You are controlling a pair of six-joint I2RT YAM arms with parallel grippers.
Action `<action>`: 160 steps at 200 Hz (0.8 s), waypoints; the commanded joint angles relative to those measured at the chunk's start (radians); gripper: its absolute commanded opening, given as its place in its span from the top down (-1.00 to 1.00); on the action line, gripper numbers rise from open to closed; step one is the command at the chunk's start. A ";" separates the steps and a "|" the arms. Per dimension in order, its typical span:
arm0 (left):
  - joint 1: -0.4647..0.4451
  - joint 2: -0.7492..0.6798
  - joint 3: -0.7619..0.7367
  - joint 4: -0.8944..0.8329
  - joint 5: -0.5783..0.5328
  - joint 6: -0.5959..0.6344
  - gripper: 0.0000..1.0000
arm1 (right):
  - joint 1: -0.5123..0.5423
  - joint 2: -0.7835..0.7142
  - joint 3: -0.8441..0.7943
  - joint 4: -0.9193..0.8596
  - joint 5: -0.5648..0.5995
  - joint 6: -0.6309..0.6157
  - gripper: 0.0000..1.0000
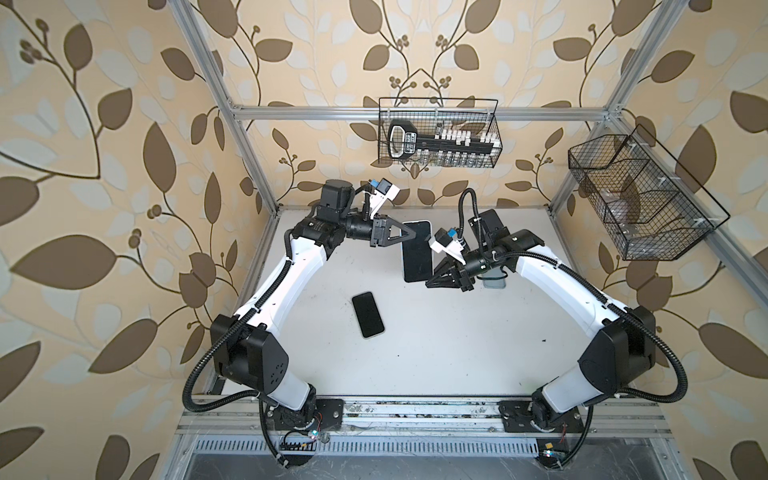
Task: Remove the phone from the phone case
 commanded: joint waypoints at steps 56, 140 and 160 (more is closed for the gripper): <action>-0.038 -0.072 -0.033 0.214 0.102 -0.224 1.00 | -0.011 0.031 -0.013 0.002 0.002 -0.095 0.76; -0.105 -0.127 -0.055 0.238 0.164 -0.270 1.00 | 0.004 0.082 -0.090 0.191 0.152 -0.013 0.72; -0.107 -0.138 -0.055 0.203 0.175 -0.227 1.00 | 0.015 0.067 -0.129 0.278 0.240 0.030 0.69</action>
